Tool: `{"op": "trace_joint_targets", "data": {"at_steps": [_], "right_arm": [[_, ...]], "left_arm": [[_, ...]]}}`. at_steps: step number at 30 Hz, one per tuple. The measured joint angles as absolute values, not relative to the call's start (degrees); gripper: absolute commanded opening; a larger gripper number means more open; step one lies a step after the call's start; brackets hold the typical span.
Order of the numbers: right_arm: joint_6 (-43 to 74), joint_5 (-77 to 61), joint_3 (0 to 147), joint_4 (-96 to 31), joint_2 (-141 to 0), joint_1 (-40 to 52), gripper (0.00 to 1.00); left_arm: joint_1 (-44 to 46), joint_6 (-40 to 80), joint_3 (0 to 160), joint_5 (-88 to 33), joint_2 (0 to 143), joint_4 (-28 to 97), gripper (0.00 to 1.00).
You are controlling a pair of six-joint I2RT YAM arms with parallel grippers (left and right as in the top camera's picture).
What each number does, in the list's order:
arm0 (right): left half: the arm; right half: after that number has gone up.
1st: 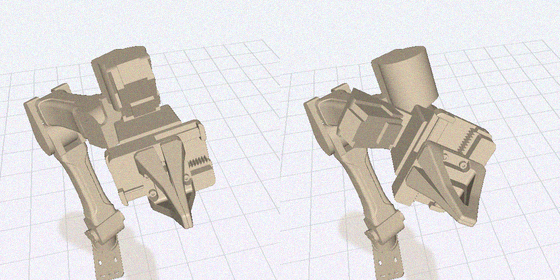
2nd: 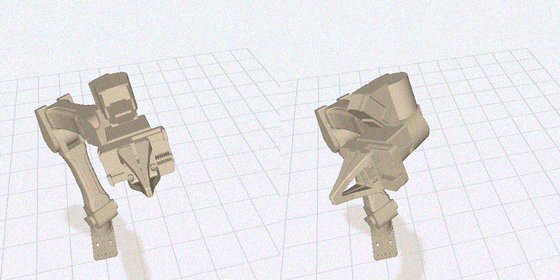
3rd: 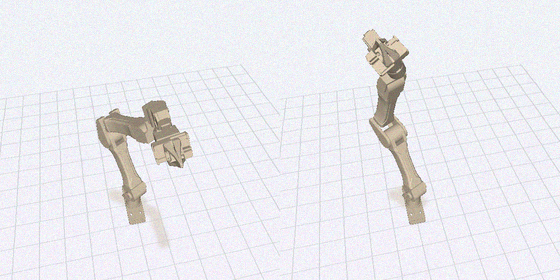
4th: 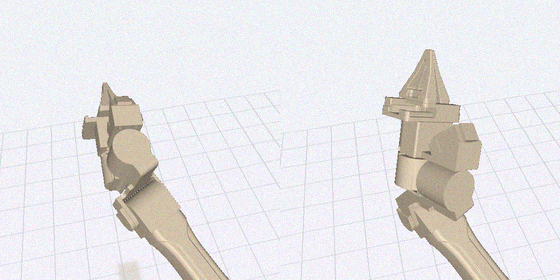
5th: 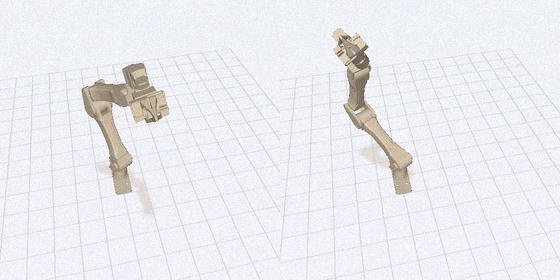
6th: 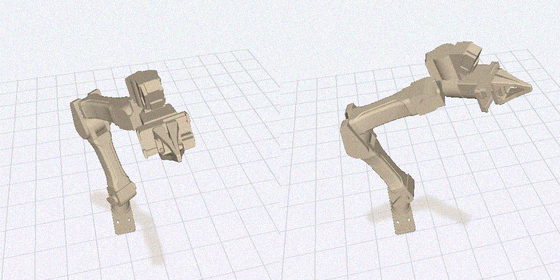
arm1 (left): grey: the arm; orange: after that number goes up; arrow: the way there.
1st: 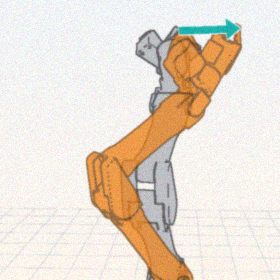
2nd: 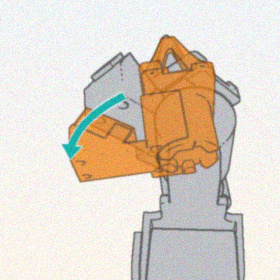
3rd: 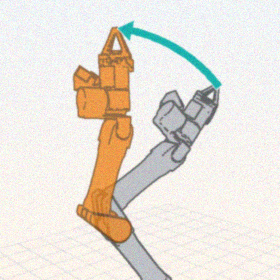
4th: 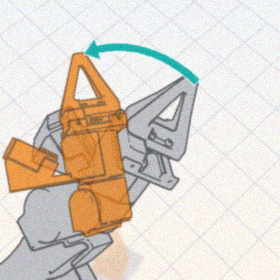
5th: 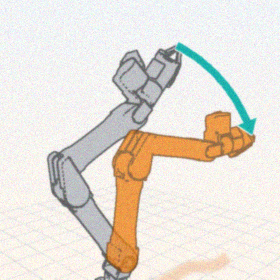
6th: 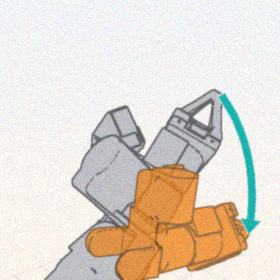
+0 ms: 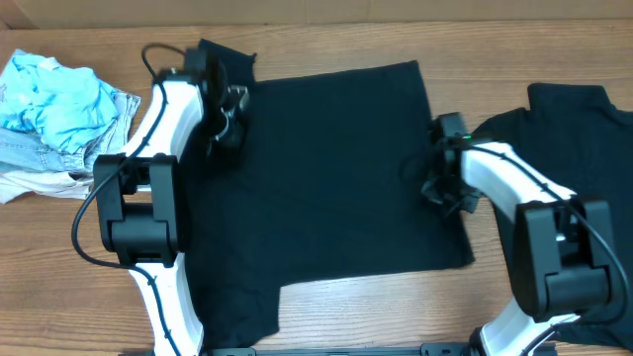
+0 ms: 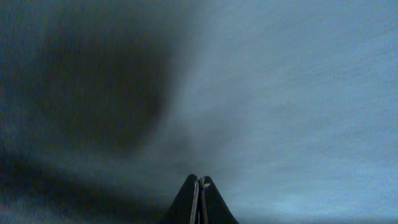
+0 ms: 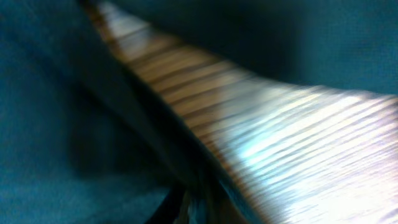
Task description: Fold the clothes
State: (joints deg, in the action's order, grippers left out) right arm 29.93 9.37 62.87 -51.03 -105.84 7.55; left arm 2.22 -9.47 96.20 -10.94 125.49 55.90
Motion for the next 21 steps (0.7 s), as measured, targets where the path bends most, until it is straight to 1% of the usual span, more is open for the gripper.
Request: {"op": "trace_joint_targets", "data": {"at_steps": [1,2,3,5,7,10,11,13,15,17,19,21], "right_arm": [[30.1,9.2,62.9,-51.1,-105.8,6.5,0.29],[30.5,8.3,62.9,-51.2,-105.8,4.8,0.33],[30.6,7.9,62.9,-51.4,-105.8,3.9,0.34],[30.2,6.8,62.9,-52.3,-105.8,2.5,0.33],[29.5,5.9,63.4,-53.8,-105.8,2.0,0.29],[28.1,4.9,63.6,-56.2,-105.8,1.9,0.27],[27.5,4.2,63.7,-56.2,-105.7,1.9,0.25],[26.6,2.7,63.8,-56.1,-104.9,2.0,0.18],[25.9,0.7,63.8,-56.2,-103.3,2.0,0.19],[24.8,-1.5,64.1,-56.0,-101.8,2.0,0.31],[22.0,-5.2,64.4,-55.0,-101.0,2.0,0.35],[18.8,-8.9,64.4,-54.1,-100.9,2.3,0.39]], "left_arm": [[2.2,-9.5,94.0,-10.2,125.5,54.4,0.04],[2.2,-9.4,91.7,-9.5,125.3,52.3,0.04],[2.2,-9.1,90.3,-8.3,124.5,50.2,0.04],[2.2,-8.3,88.5,-7.4,123.5,48.5,0.04],[2.3,-7.0,88.1,-6.1,123.2,48.0,0.04],[2.2,-4.6,88.0,-3.7,123.1,48.0,0.04],[2.0,-3.5,88.0,-2.6,123.0,48.1,0.04],[1.0,-1.4,88.0,-0.6,123.0,48.2,0.05],[-0.8,0.5,88.2,1.0,123.0,48.4,0.1],[-3.3,1.7,88.5,1.9,123.0,49.0,0.14],[-6.1,1.3,89.4,1.7,123.3,50.1,0.2],[-8.3,0.0,91.6,0.9,124.1,51.8,0.23]]}}
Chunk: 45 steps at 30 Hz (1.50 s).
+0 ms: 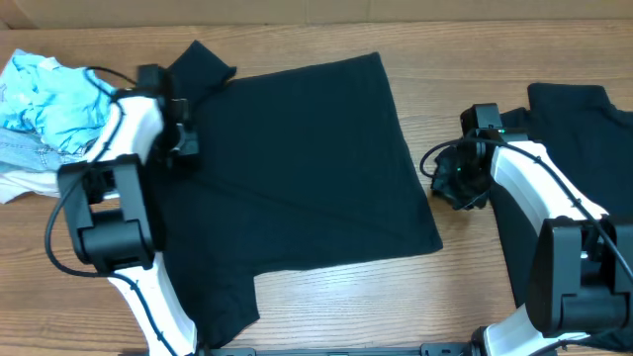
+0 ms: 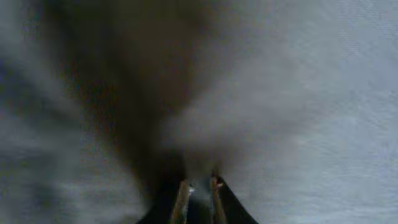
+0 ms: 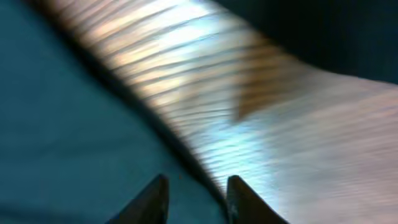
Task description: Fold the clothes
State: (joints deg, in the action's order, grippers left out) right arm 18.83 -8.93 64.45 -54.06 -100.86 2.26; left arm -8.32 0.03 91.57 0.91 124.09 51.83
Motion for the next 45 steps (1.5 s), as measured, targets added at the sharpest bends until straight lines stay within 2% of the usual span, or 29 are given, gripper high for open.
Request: {"op": "trace_joint_targets", "data": {"at_steps": [5,8,9,10,13,18,25,35,45], "right_arm": [[10.8,-17.9,64.4,-53.6,-100.9,4.8,0.42],[8.3,-21.6,64.4,-53.2,-100.9,6.9,0.25],[7.8,-22.3,64.4,-52.5,-100.9,7.7,0.24],[7.7,-22.9,64.4,-51.4,-100.9,8.3,0.24],[8.0,-23.9,63.8,-46.4,-100.9,9.9,0.23],[8.5,-24.7,61.5,-43.7,-100.9,10.9,0.29],[8.8,-25.3,61.1,-43.6,-100.9,10.9,0.3],[8.8,-25.3,61.1,-46.3,-100.9,10.9,0.31],[8.8,-25.5,61.0,-48.5,-100.9,10.9,0.32]], "left_arm": [[-8.8,-1.8,105.3,-2.2,125.9,60.7,0.26],[-7.4,-2.5,117.6,-5.0,126.0,65.9,0.26],[-6.9,-2.5,122.3,-5.7,126.0,68.4,0.26],[-6.5,-2.5,126.2,-6.3,126.0,70.5,0.24],[-5.5,-1.9,137.9,-7.6,125.9,77.7,0.04],[-5.3,-0.3,143.8,-8.7,124.4,83.2,0.04],[-3.7,-0.6,128.6,-14.3,124.4,76.7,0.04],[5.2,4.2,100.3,-14.5,125.1,51.5,0.04],[4.9,14.9,85.2,-8.2,123.9,28.0,0.04]]}}
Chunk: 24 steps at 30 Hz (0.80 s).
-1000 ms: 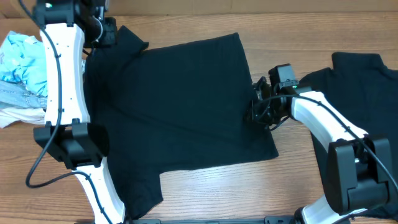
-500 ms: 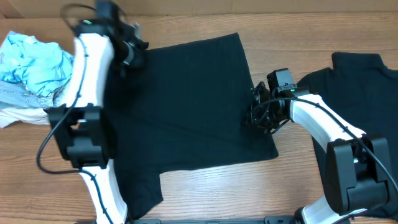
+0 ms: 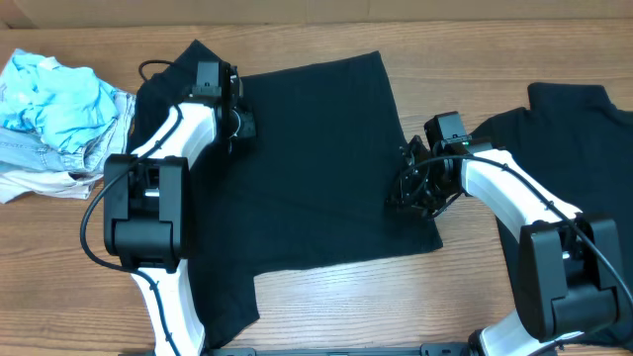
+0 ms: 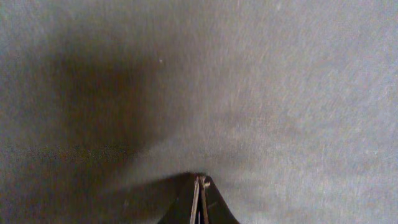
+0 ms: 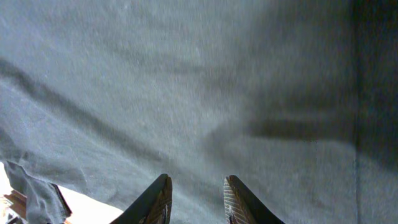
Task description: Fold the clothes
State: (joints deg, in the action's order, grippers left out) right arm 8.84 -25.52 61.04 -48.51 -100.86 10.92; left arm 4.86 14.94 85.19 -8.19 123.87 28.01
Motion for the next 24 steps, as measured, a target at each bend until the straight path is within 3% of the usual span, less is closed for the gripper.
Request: {"op": "trace_joint_targets", "data": {"at_steps": [11,18,24], "right_arm": [[9.8,-26.5,61.0,-49.2,-100.9,10.9,0.35],[10.4,-26.7,61.0,-49.5,-100.9,10.9,0.37],[10.5,-26.8,61.0,-49.8,-100.9,10.9,0.37]], "left_arm": [[9.0,18.6,80.0,-7.7,125.0,8.4,0.04],[13.7,18.0,86.3,-9.5,128.1,11.5,0.04],[17.4,15.6,96.5,-8.6,130.2,24.9,0.09]]}}
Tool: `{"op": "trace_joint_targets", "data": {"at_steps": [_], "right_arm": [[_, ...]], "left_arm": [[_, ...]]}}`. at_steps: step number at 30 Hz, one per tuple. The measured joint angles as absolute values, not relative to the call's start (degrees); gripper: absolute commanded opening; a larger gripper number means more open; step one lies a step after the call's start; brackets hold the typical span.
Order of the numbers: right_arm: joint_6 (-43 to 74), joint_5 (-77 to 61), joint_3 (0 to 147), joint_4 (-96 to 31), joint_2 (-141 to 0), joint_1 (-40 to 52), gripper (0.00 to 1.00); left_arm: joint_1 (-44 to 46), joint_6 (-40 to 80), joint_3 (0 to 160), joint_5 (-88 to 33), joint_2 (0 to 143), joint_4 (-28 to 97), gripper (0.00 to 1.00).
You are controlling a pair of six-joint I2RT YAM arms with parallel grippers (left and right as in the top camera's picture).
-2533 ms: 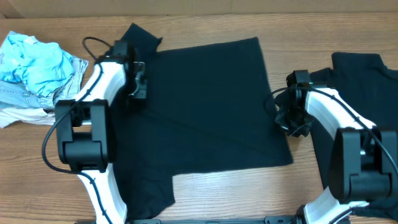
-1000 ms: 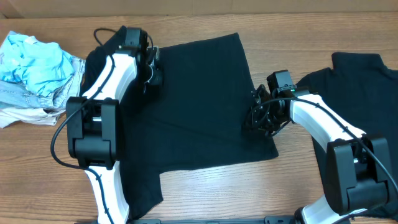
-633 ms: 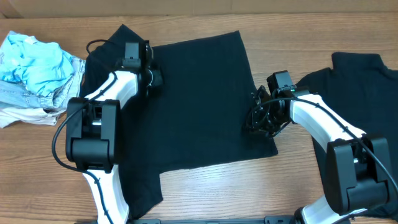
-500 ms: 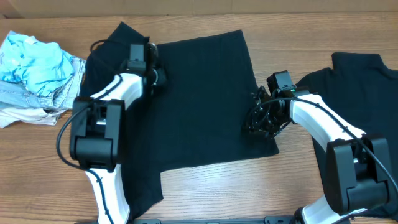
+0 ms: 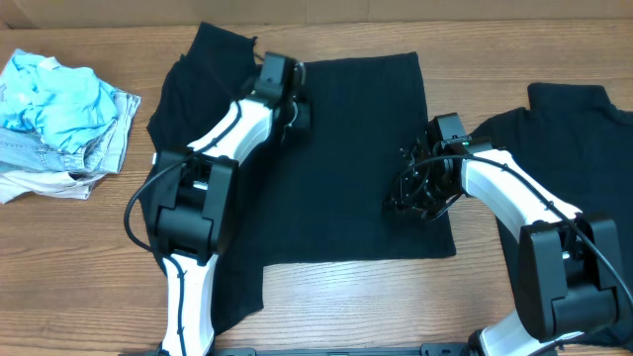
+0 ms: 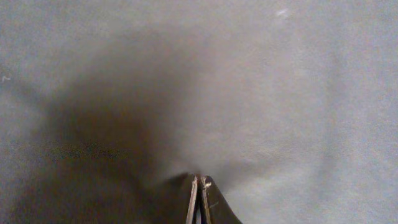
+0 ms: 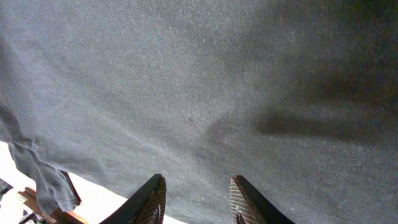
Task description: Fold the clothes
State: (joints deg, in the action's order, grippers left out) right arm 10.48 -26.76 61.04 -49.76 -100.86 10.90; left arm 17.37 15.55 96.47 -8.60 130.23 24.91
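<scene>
A black T-shirt lies spread flat across the middle of the table. My left gripper is at the shirt's upper middle. In the left wrist view it is shut, the cloth puckering at its tips. My right gripper hovers over the shirt near its right edge. In the right wrist view it is open, and its ridged fingers have only flat fabric between them.
A second black garment lies at the right side, under the right arm. A pile of light blue and denim clothes sits at the far left. Bare wooden table shows in front and to the left.
My left gripper has moved right, from the shirt's upper left to its upper middle. The shirt has shifted right with it. My right gripper stays open near the right edge.
At first my grippers were at the shirt's left and right sides. Then the shirt lay further left, my left gripper slightly open at its left and my right open off the cloth. Later my left was shut on the shirt; now the shirt lies back right.
</scene>
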Motion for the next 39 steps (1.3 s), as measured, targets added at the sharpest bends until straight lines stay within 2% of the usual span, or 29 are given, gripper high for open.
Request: {"op": "trace_joint_targets", "data": {"at_steps": [2,3,12,16,19,25,29,34,36,39], "right_arm": [[10.5,-26.8,61.1,-49.8,-100.9,10.9,0.37],[10.5,-26.8,61.1,-50.0,-100.9,10.8,0.37],[10.5,-26.7,67.8,-55.2,-93.6,9.0,0.41],[11.4,-26.7,72.0,-56.3,-84.9,8.2,0.54],[14.5,-24.5,73.1,-58.9,-80.1,7.5,0.54],[20.8,-15.7,72.9,-68.1,-79.5,5.1,0.57],[22.1,-13.5,70.3,-69.8,-82.7,3.3,0.57],[22.9,-12.5,64.6,-69.9,-87.9,0.3,0.57],[23.3,-12.5,62.2,-69.2,-90.0,-1.8,0.57],[23.7,-12.8,58.7,-67.8,-93.1,-5.4,0.56]], "left_arm": [[17.5,14.1,102.4,-8.3,130.8,32.0,0.09],[17.1,13.4,105.9,-8.2,131.0,36.3,0.04],[7.3,9.0,151.2,-7.0,131.3,81.6,0.04],[3.5,8.5,169.7,-4.4,130.9,93.5,0.04],[3.8,7.4,177.5,-3.0,129.2,96.2,0.04],[6.8,5.5,178.3,-0.9,123.2,96.5,0.05],[7.9,5.6,172.6,0.6,117.2,96.6,0.05],[7.4,6.4,155.3,3.3,106.3,96.3,0.15],[6.6,7.6,146.9,3.7,102.5,96.5,0.25],[4.9,9.4,134.8,4.4,98.8,96.7,0.25]]}}
